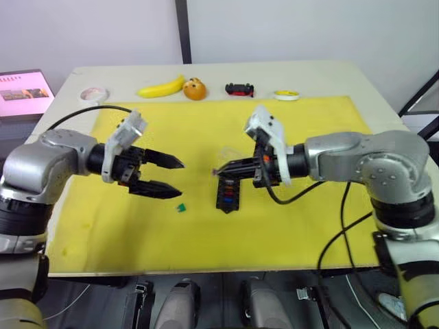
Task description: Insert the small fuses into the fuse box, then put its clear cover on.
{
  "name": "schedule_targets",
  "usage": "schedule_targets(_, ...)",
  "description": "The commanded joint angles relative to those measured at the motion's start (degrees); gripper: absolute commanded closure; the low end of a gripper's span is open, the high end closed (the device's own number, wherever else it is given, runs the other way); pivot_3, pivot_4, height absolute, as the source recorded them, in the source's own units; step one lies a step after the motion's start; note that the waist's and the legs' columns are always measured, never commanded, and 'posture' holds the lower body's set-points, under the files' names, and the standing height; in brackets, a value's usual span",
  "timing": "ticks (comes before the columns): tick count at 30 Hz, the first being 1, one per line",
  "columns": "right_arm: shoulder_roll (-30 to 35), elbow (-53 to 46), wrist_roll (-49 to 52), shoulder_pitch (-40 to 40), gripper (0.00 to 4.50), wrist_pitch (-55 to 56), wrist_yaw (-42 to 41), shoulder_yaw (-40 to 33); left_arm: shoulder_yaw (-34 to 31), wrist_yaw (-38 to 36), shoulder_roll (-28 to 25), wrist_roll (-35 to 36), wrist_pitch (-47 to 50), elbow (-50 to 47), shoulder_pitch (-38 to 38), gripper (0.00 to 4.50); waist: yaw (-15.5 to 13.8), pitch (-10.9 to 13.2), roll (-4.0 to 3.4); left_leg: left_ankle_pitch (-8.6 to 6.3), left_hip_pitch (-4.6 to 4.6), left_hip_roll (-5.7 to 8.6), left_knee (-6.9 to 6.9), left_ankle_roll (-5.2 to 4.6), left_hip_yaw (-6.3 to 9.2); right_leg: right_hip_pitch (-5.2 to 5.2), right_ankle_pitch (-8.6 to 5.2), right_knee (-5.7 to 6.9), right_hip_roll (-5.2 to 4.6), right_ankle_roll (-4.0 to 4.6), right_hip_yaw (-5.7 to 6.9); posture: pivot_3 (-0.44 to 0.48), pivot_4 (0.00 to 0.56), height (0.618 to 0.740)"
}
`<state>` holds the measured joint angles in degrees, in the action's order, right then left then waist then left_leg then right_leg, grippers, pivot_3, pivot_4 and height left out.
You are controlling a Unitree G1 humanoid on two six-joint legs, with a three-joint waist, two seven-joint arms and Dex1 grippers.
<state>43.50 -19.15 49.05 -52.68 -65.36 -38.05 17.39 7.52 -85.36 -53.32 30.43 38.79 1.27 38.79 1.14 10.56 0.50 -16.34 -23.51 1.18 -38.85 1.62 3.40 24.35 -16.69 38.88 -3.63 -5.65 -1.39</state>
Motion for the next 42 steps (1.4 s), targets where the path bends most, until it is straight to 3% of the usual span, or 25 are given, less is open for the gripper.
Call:
schedule_targets(1, 1.0, 4.3, -11.1, -3.4, 4.5, 10.2, -8.6, 6.0, 0.0, 0.5, 1.5, -3.2, -5.8, 1.1, 1.3, 0.03, 0.0, 0.0, 0.01, 0.0, 0.0, 0.0, 0.0, 0.0, 0.0, 0.0, 0.0, 0.0, 0.0, 0.0, 0.0, 0.0, 0.15, 0.74)
schedule_targets(8, 0.0, 16.3, -26.4, -4.7, 4.5, 23.0, -19.4, 13.1, 2.2, 2.8, 6.7, -8.3, -12.9, 2.0, 0.5, 0.03, -0.2, 0.0, 0.02, -0.01, -0.02, -0.02, -0.01, -0.01, 0.01, 0.0, 0.0, -0.01, -0.04, 0.0, 0.0, 0.0, 0.15, 0.74)
schedule_targets(14, -1.8, 21.6, -32.2, -5.3, 4.5, 27.5, -25.1, 12.4, 3.6, 4.1, 10.3, -10.7, -15.7, 3.9, 1.2, 0.03, 0.0, 0.0, 0.02, -0.01, -0.02, -0.02, -0.01, -0.01, 0.02, 0.04, 0.0, 0.01, -0.03, 0.0, 0.0, 0.0, 0.15, 0.74)
schedule_targets(28, -5.0, 19.4, -33.4, -6.0, 4.5, 22.7, -29.5, 8.1, 4.9, 5.4, 15.7, -14.4, -19.5, 7.4, 3.0, 0.03, -0.3, 0.0, 0.02, 0.0, -0.02, -0.01, -0.03, 0.01, 0.04, 0.05, 0.0, 0.06, -0.07, 0.0, 0.01, 0.0, 0.15, 0.74)
schedule_targets(42, -6.2, 19.2, -35.1, -3.1, 4.5, 21.7, -28.5, 7.6, 5.1, 5.9, 18.4, -15.6, -20.0, 8.2, 3.9, 0.03, -0.2, 0.0, 0.02, 0.0, -0.03, 0.0, -0.03, 0.01, 0.04, 0.05, 0.0, 0.07, -0.05, 0.0, 0.01, 0.0, 0.15, 0.74)
